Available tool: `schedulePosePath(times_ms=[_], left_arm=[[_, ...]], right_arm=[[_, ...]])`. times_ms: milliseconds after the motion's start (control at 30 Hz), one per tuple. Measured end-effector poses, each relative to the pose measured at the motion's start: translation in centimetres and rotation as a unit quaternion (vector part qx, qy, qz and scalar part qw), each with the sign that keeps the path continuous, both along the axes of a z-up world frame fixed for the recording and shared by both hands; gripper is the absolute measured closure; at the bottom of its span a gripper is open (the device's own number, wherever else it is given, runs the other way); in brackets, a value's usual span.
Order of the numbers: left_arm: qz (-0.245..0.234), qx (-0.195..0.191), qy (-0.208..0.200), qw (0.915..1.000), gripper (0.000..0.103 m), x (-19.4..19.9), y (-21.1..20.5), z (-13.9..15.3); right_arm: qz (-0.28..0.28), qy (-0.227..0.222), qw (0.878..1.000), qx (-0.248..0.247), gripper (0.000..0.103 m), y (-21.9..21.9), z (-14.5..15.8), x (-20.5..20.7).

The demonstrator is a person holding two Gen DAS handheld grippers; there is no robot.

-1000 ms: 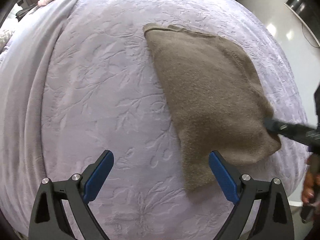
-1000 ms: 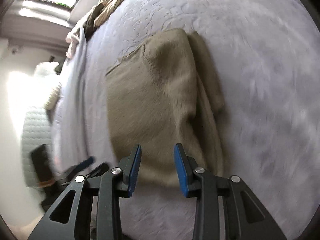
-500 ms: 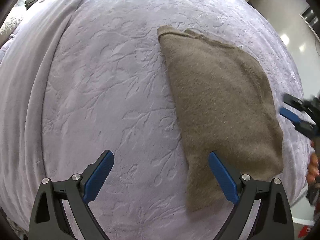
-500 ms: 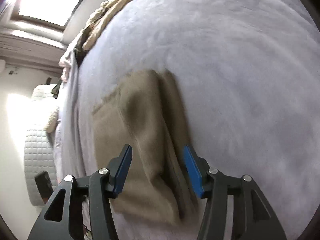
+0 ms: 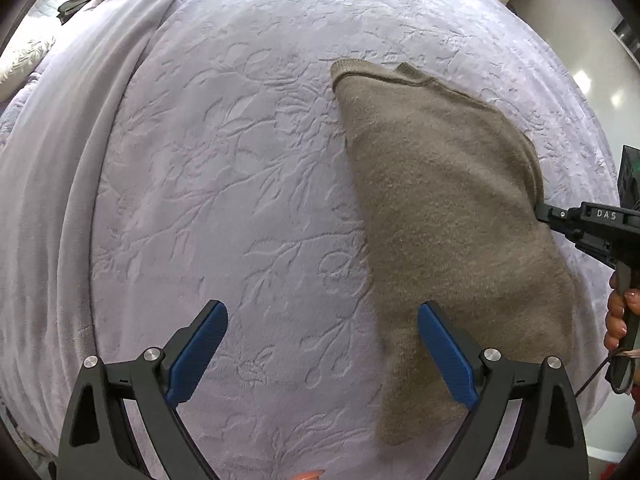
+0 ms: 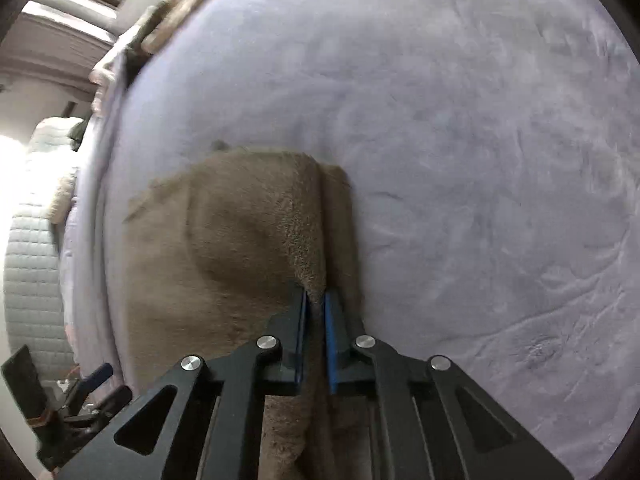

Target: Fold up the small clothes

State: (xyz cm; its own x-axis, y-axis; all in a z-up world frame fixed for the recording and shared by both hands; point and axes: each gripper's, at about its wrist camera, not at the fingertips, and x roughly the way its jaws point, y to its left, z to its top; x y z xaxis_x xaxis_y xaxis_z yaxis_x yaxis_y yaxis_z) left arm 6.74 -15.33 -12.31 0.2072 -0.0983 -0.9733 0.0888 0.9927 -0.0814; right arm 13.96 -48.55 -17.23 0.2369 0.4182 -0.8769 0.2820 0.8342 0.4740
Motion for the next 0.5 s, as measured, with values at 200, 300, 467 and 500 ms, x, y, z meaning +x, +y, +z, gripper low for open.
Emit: schedulePosePath(times_ms=[200, 300, 467, 500], left_arm=[[0.000, 0.009, 0.012, 0.9999, 0.007, -0.4, -0.4, 0.2], [0.002, 0.011, 0.020, 0.9997, 0.007, -0.5, -0.6, 0.3], [0.005, 0.011, 0.027, 0.9996, 0.007, -0.9, -1.0, 0.7], [0.005, 0.011, 0.028, 0.9995, 0.007, -0.9, -1.1, 0.8]], right_arm=[[-0.015, 0.000, 1.000, 0.015, 0.092, -0.7, 0.1, -1.4], [-0.026, 0.005, 1.000, 0.005, 0.085, -1.3, 1.0, -2.7], [-0.006, -0.023, 1.000, 0.006, 0.085, -0.3, 5.2, -5.1], [0.001, -0.029, 1.000, 0.010, 0.085, 0.1, 5.8, -5.5]])
